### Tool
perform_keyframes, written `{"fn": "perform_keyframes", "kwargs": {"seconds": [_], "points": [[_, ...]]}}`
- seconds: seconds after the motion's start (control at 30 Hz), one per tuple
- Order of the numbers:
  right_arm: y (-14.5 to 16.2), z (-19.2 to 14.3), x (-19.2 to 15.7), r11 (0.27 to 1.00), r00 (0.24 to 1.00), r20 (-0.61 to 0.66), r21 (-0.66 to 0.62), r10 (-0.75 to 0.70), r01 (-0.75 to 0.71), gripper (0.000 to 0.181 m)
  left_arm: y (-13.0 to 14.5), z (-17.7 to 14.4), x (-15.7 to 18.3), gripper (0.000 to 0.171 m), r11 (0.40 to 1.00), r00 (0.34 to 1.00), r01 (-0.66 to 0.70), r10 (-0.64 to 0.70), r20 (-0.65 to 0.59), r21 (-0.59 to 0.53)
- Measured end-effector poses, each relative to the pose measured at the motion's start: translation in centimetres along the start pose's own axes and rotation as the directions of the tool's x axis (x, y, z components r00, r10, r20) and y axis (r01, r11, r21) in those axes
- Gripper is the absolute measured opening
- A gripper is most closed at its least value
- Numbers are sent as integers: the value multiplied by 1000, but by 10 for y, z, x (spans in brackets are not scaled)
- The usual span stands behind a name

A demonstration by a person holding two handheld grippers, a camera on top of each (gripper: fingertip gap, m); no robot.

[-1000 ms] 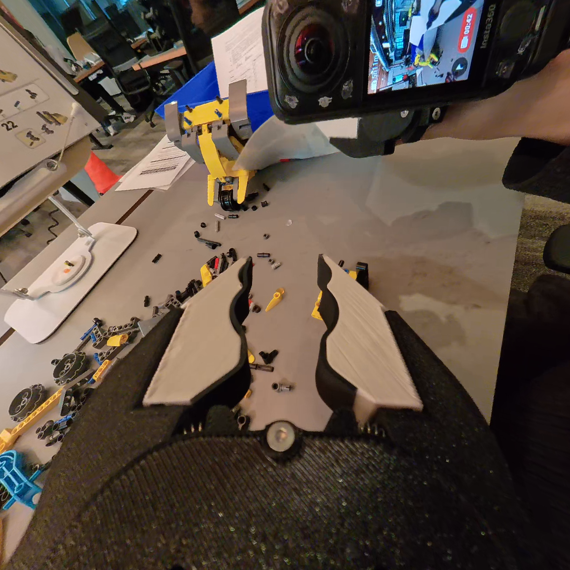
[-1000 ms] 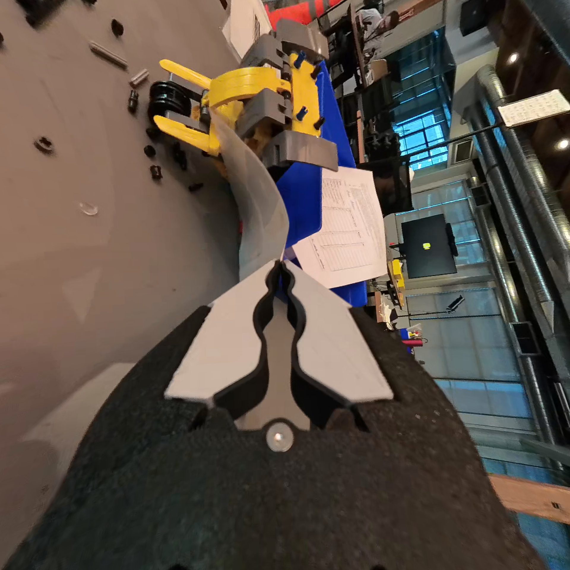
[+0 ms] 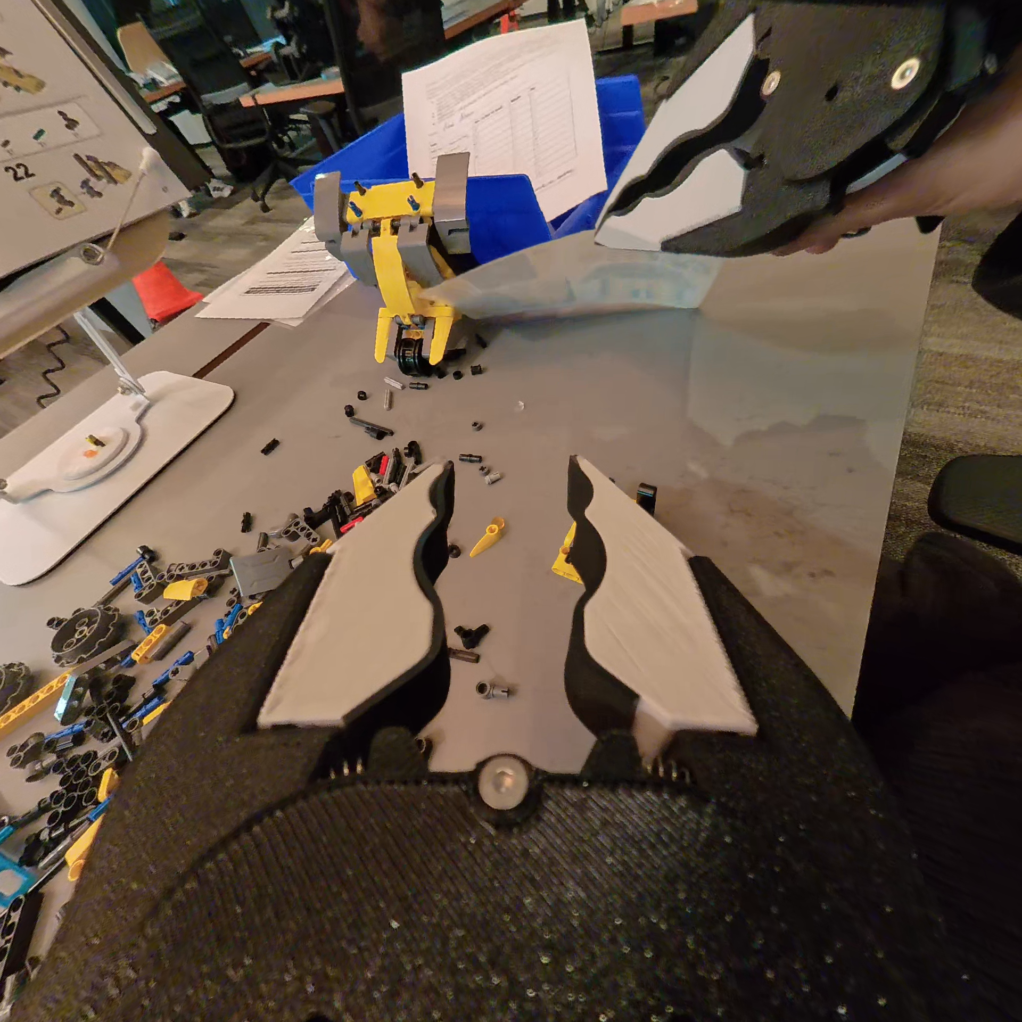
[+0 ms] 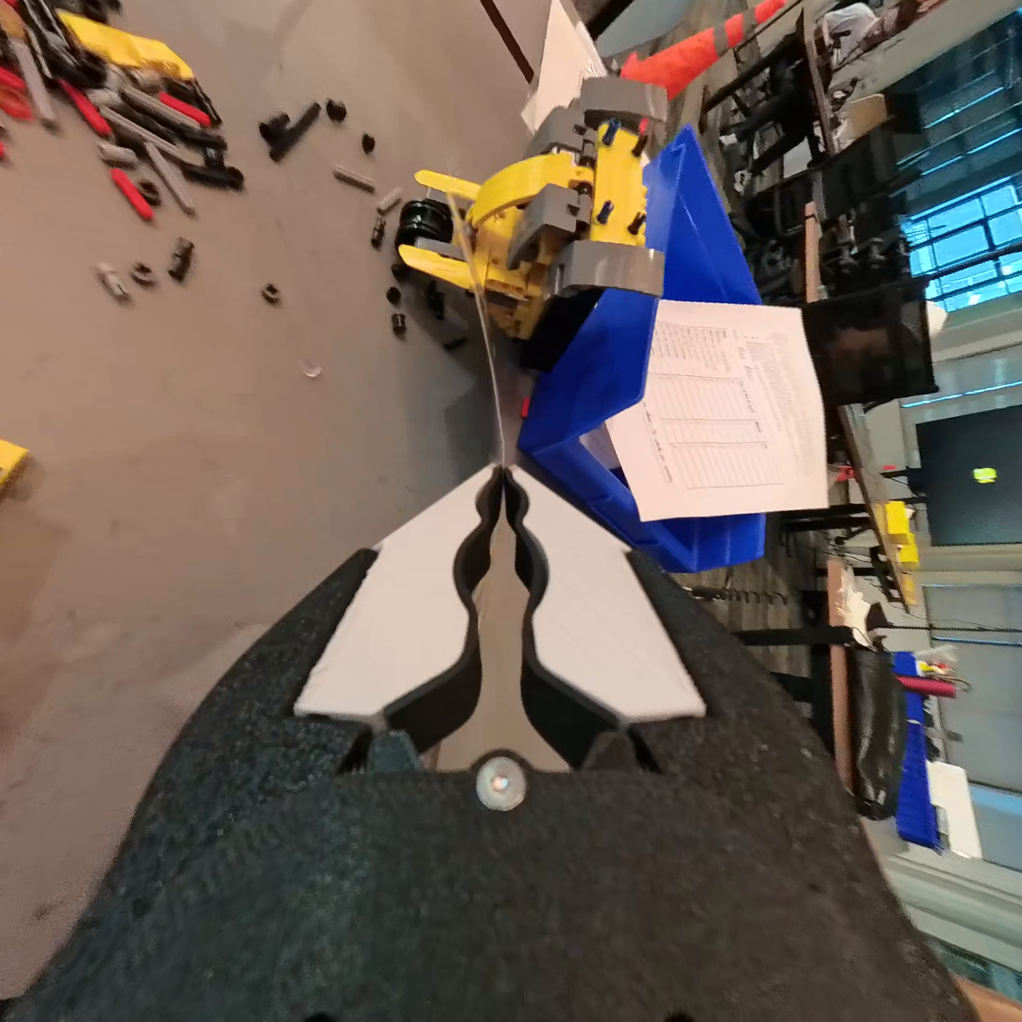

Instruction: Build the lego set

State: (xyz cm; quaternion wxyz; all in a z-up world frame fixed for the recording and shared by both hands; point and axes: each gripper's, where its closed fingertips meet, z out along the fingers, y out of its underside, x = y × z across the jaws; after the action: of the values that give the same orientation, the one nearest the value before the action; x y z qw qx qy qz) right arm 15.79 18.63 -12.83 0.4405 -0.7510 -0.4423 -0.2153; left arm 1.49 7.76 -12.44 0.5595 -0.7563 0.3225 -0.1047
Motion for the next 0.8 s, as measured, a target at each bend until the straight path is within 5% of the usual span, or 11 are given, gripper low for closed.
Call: {"fn": "perform_keyframes", "kwargs": {"seconds": [0.13, 0.33, 0.5, 0.8], "points": [[6, -1, 14, 999, 994, -93, -27, -49, 46, 0, 1, -1, -1, 39, 1000, 1000, -3, 3, 8, -3], [15, -6, 12, 995, 995, -68, -73, -79, 74, 0, 1, 0, -1, 39, 1000, 1000, 11, -11, -3, 2], [21, 3, 30, 994, 976, -193, -63, -103, 92, 19, 2, 1, 1, 39, 1000, 1000, 9, -9, -10, -2], [16, 30, 27, 996, 995, -67, -44, -74, 72, 24, 3, 3, 1, 40, 1000, 1000, 16, -16, -16, -3]]}}
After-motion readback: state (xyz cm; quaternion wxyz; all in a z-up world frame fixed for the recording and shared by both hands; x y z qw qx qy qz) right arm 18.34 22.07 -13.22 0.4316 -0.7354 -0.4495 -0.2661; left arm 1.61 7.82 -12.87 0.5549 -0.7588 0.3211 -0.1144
